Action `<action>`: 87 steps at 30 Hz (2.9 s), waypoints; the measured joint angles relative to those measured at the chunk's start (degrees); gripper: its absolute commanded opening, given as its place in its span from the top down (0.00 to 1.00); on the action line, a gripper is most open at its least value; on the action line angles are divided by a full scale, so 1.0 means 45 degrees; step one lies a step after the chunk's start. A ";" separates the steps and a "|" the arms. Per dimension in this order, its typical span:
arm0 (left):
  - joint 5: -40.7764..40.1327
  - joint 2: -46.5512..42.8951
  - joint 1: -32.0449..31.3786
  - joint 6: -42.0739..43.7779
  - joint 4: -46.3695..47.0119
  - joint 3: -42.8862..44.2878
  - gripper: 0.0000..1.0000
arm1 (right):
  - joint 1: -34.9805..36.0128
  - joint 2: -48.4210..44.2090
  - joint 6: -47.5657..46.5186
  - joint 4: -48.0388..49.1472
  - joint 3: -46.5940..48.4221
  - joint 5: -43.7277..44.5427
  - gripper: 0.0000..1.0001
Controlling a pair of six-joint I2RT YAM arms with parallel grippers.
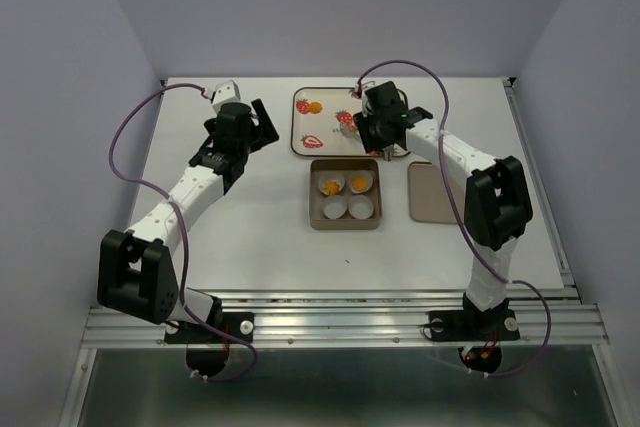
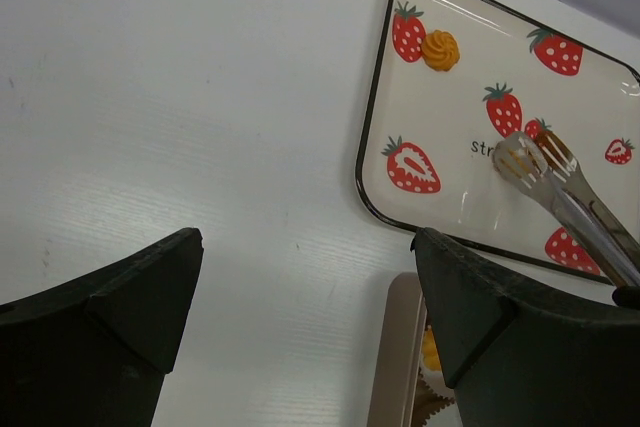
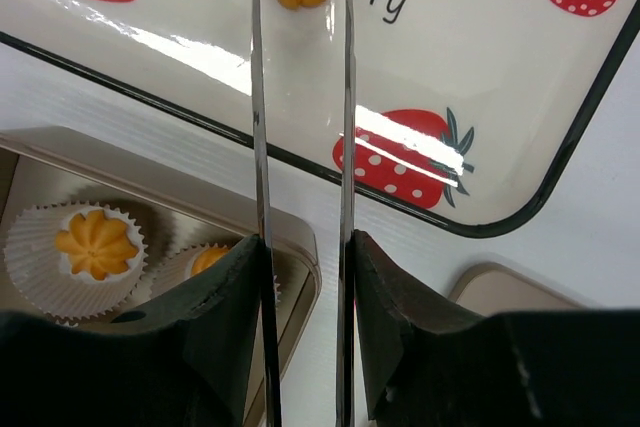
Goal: Pack the cookies
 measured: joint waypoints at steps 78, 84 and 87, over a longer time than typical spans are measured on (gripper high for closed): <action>0.1559 -0.0209 -0.0452 -0.0180 0.1146 -0.0981 0.01 | 0.4211 -0.8786 0.3094 -0.4231 -0.6193 0.0826 0.65; 0.1559 -0.0044 -0.0452 -0.0175 0.1146 -0.0976 0.01 | 0.4211 -0.8636 0.3007 -0.3954 -0.6222 0.0923 0.65; 0.1559 0.0044 -0.0452 -0.0175 0.1141 -0.0976 0.01 | 0.4211 -0.8553 0.2997 -0.3818 -0.6222 0.0986 0.65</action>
